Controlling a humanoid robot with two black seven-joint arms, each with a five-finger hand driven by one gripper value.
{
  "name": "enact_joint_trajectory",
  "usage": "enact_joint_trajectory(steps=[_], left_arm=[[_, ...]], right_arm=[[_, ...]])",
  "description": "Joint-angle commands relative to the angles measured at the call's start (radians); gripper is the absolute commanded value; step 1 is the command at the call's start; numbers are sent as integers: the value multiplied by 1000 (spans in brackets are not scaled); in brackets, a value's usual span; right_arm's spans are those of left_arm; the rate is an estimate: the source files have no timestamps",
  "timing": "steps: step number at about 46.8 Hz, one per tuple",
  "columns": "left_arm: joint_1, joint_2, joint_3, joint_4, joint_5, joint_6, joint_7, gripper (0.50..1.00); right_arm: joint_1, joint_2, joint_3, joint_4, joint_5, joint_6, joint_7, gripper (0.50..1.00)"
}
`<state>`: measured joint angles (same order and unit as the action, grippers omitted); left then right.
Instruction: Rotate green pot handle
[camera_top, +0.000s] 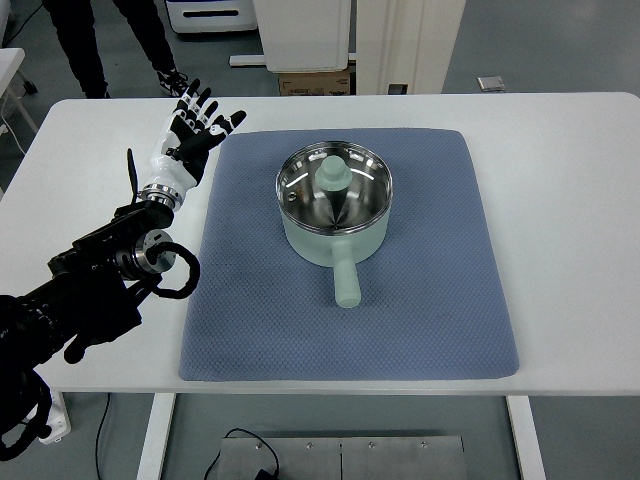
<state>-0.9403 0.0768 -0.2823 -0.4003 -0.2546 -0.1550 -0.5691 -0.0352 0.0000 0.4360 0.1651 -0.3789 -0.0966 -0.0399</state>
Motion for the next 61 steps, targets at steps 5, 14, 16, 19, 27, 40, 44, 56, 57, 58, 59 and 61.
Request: enact_joint_trajectory(steps=[5, 14, 16, 19, 27, 40, 44, 56, 57, 58, 59, 61], left_arm=[[-3, 1, 0, 0, 0, 0, 0, 1000], [-6, 9, -1, -3, 31, -1, -2, 1000], [-6, 18, -1, -3, 50, -3, -5, 1000], [-8, 32, -3, -8, 78, -26, -20, 1000], [-18, 101, -5, -104, 120, -51, -42, 1000], [-25, 130, -6, -144, 124, -44, -42, 1000], [-26, 152, -8, -161, 129, -46, -42, 1000], [-55, 288, -14, -426, 253, -37, -42, 1000], [-58, 300, -15, -451, 274, -35, -42, 1000], [-61, 311, -17, -475, 296, -34, -42, 1000], [-64, 322, -17, -497, 317, -29, -42, 1000], [-71, 342, -17, -544, 362, -20, -42, 1000]], right_arm=[[0, 0, 0, -1, 0, 0, 0, 1000], [0, 0, 1, -1, 2, 0, 0, 1000], [0, 0, 0, 1, 0, 0, 0, 1000], [0, 0, 0, 1, 0, 0, 0, 1000], [0, 0, 0, 1, 0, 0, 0, 1000], [0, 0, 1, -1, 0, 0, 0, 1000], [0, 0, 1, 1, 2, 0, 0, 1000], [0, 0, 0, 1, 0, 0, 0, 1000], [0, 0, 0, 1, 2, 0, 0, 1000], [0, 0, 0, 1, 0, 0, 0, 1000], [0, 0, 0, -1, 0, 0, 0, 1000], [0, 0, 0, -1, 0, 0, 0, 1000]])
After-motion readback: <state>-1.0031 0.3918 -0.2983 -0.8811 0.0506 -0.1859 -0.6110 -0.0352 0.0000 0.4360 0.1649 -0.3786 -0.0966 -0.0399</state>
